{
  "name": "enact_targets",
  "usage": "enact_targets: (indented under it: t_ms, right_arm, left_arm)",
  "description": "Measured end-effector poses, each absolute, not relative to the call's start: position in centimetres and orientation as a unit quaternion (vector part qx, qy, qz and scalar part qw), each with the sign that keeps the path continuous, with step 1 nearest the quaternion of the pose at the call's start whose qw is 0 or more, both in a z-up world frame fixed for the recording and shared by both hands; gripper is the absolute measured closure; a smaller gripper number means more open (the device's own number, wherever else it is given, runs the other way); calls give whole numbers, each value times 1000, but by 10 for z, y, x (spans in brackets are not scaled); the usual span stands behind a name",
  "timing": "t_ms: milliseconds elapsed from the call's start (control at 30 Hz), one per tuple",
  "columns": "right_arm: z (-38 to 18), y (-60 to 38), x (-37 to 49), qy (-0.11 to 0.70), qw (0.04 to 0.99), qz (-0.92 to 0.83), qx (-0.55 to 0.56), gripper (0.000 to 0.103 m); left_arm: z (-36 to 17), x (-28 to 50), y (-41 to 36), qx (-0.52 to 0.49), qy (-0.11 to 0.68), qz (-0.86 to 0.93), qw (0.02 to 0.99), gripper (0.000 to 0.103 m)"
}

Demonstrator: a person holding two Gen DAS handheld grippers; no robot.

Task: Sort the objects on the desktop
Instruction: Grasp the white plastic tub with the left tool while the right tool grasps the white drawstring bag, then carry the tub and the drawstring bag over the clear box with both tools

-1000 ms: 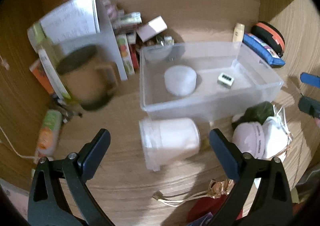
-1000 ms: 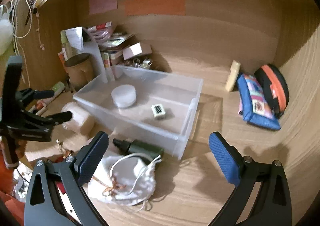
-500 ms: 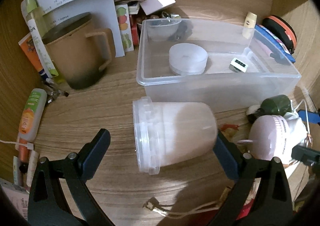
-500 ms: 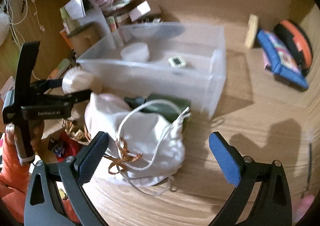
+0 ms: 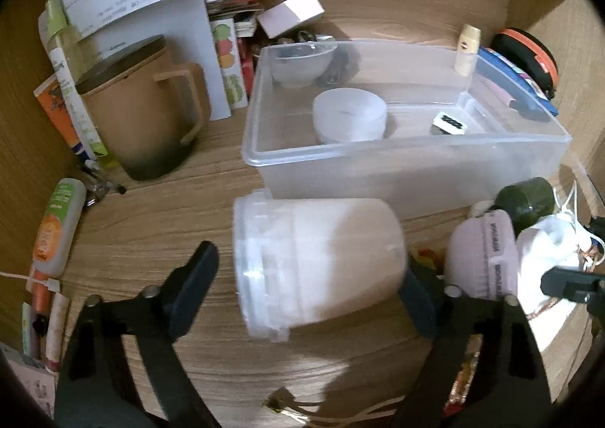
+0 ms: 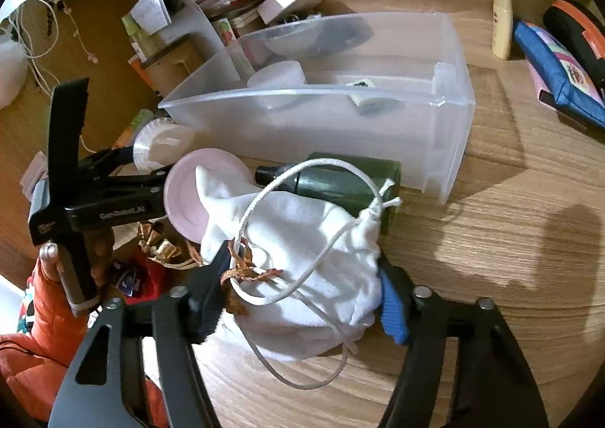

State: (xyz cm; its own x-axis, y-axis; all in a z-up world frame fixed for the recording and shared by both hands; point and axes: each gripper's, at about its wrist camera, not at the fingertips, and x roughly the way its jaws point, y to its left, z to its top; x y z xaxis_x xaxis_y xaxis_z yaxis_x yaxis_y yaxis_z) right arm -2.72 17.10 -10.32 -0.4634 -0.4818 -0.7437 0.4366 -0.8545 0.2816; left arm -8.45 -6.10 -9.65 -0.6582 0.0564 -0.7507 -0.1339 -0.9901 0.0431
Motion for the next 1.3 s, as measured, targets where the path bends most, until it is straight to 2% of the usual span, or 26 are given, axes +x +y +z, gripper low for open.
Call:
enact_targets:
  t_ms: [100,233,300,500,833,1300]
  right_arm:
    - [-95,172,-21,-22,263,-864,428,54]
    - [-82,173,-11,-10,258,-877,404,63]
    - [-75,174,-8,-1,249,-885,392,65]
    - [-52,185,0,1,234,-904,357,66]
    - [-20,188,11,54,204,-931,298,66]
    - [-1,182,0,88,197,-941,262,66]
  left_arm:
    - [-97,-85,-57,-413,47,907,62,32]
    - [-97,-84,-54,-410,50,909,57,33]
    - [-97,-83,-53,-409,49,910,53,34]
    - [-95,-77,-52,-398,50,915,38,38]
    - [-87,-69,-65,-392,20,920,27,38]
    - [-45,-56,-76,-340,-5,940,19,38]
